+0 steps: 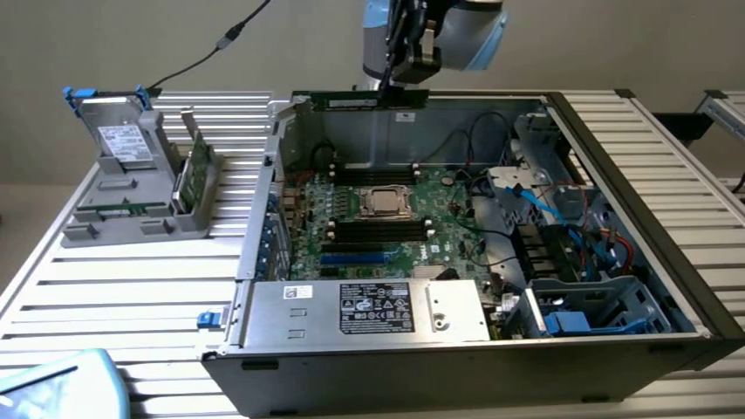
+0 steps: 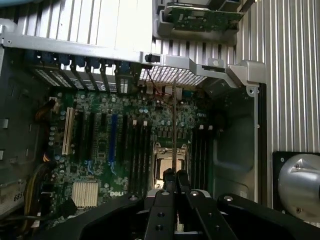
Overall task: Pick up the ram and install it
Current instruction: 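Pick up the ram and move it above insertion slot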
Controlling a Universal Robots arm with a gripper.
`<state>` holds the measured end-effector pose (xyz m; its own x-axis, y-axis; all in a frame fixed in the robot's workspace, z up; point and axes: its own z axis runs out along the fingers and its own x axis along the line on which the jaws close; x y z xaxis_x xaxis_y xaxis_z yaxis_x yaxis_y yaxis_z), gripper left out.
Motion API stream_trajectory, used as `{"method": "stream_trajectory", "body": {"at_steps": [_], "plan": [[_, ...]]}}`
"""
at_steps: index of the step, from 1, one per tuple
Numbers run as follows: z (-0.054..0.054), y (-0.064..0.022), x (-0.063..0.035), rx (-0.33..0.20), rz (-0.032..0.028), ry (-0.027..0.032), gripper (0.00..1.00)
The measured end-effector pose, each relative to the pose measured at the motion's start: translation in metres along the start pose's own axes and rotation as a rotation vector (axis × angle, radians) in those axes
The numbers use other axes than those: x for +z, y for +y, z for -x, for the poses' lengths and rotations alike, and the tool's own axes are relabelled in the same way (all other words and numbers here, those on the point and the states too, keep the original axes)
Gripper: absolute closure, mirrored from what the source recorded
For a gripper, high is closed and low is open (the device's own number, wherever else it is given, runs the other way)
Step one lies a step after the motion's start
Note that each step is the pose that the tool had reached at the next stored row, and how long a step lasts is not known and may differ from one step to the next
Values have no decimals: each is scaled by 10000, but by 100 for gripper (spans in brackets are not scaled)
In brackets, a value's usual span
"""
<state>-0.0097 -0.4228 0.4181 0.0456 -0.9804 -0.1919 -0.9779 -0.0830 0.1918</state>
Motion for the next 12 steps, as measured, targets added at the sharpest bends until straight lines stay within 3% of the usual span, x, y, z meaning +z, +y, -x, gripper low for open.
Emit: {"method": "stream_trajectory", "body": {"at_steps": [8, 12], "plan": [[-139, -103, -40, 22, -5, -6, 87], [-153, -108, -14, 321, -68, -71, 87]]}}
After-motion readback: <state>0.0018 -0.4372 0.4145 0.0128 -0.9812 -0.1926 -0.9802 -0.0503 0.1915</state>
